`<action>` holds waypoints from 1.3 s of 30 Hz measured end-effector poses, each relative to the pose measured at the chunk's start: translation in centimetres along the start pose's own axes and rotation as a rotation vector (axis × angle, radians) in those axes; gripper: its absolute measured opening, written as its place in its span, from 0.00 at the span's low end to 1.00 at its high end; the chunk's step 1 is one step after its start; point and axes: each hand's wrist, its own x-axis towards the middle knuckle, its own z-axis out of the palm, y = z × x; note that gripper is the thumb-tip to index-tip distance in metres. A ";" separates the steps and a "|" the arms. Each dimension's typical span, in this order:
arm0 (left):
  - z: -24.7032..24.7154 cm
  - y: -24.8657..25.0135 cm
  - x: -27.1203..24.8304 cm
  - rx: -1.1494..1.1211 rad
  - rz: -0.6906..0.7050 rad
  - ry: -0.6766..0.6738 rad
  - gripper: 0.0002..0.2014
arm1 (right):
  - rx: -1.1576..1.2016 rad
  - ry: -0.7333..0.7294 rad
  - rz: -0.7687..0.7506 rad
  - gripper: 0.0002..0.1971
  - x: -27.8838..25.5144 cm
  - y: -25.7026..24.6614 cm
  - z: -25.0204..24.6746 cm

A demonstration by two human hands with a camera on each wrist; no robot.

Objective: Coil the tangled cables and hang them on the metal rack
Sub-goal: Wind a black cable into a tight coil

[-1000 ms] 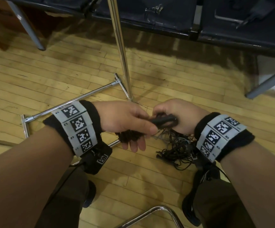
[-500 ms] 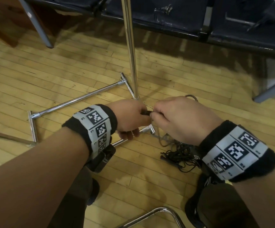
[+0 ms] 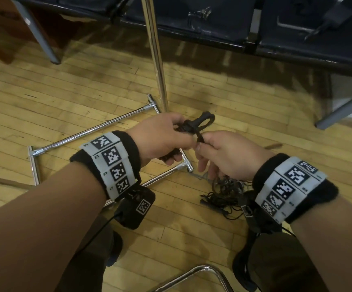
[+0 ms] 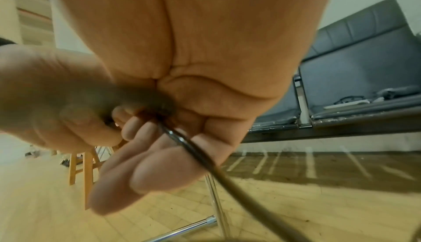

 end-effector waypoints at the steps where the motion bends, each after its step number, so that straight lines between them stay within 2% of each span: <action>1: 0.0 0.0 0.0 -0.019 0.017 -0.013 0.14 | 0.049 0.003 -0.002 0.14 0.0 0.0 0.0; 4: 0.2 0.3 -0.3 -0.077 0.058 -0.023 0.09 | 0.071 -0.010 -0.010 0.15 0.4 0.0 -0.2; 8: 0.1 0.4 -0.4 -0.007 0.095 0.033 0.18 | -0.032 -0.048 0.007 0.16 0.9 0.2 -0.1; 10: 0.0 0.6 -0.6 0.027 0.101 -0.006 0.15 | -0.044 -0.051 0.019 0.16 1.0 0.3 -0.2; 13: -0.4 1.0 -1.4 0.119 0.123 -0.141 0.10 | -0.089 -0.072 -0.004 0.13 0.9 0.4 -0.8; 17: 0.1 1.4 -2.2 0.455 0.112 -0.250 0.09 | -0.190 -0.106 -0.033 0.06 0.5 0.7 -1.9; 20: 0.9 1.3 -2.2 0.756 0.112 -0.277 0.07 | -0.283 -0.054 -0.048 0.05 0.2 0.2 -2.2; 23: 1.9 1.3 -2.2 1.021 0.077 -0.258 0.08 | -0.388 0.054 -0.094 0.08 -0.2 -0.7 -2.0; 27: 3.1 1.5 -1.6 1.266 0.075 -0.139 0.10 | -0.610 0.204 -0.196 0.06 -0.7 -2.2 -1.1; 30: 2.6 1.8 -1.2 1.193 0.072 0.019 0.11 | -0.630 0.291 -0.241 0.07 -1.2 -2.7 -1.0; 33: 1.5 2.0 -1.1 1.044 0.030 0.158 0.12 | -0.501 0.311 -0.251 0.12 -1.5 -2.5 -1.1; 39: 0.9 1.7 -0.7 0.736 -0.086 0.213 0.11 | -0.289 0.304 -0.155 0.11 -1.4 -1.7 -1.0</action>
